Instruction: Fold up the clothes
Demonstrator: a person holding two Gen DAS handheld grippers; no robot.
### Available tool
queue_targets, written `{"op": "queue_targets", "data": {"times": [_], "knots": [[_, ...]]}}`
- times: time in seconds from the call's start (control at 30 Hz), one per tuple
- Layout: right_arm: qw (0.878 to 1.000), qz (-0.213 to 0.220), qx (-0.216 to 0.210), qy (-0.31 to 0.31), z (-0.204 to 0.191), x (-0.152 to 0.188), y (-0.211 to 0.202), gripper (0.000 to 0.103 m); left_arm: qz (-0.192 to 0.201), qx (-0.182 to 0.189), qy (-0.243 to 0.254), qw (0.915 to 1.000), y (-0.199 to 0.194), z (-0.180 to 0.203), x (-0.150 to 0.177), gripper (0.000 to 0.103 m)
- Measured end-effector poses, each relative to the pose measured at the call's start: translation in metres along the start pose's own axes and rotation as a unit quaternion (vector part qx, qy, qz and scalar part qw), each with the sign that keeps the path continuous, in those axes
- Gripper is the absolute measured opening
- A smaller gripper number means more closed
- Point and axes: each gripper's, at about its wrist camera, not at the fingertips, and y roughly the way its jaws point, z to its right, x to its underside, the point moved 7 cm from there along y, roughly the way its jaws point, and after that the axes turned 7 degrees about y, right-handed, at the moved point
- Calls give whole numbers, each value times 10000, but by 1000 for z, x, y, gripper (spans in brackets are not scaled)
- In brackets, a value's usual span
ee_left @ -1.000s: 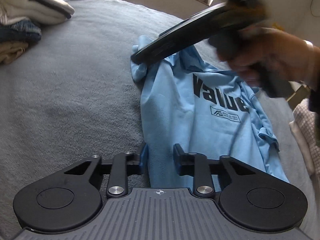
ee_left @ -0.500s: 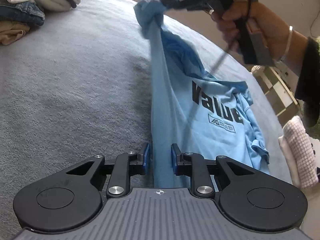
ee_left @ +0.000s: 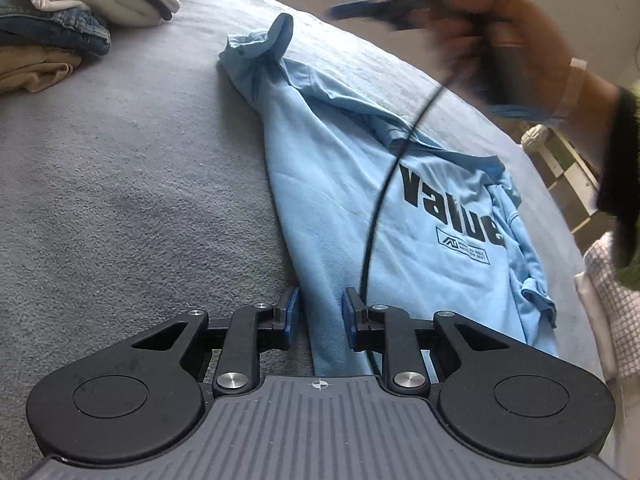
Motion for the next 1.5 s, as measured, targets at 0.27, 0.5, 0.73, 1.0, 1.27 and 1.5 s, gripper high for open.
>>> {"op": "queue_targets", "data": {"times": [0.27, 0.5, 0.73, 1.0, 1.27, 1.5], "knots": [[9871, 884, -112, 1327, 78, -9, -186, 66, 115, -198, 126, 9997, -6, 2, -4, 24], [9558, 1558, 341, 2470, 156, 62, -338, 66, 438, -438, 523, 9967, -22, 13, -13, 24], [9256, 1362, 1198, 3321, 222, 146, -385, 66, 466, -130, 1109, 9927, -22, 50, -14, 27], [9033, 374, 1521, 3994, 269, 213, -292, 65, -185, 285, 1894, 9813, 8, 98, 12, 27], [9144, -43, 1637, 3703, 271, 233, -234, 1, -466, 113, 2018, 9783, 22, 96, 28, 27], [9261, 967, 1807, 3167, 275, 173, -265, 1, -469, 88, 2028, 9781, 26, 94, 26, 27]]}}
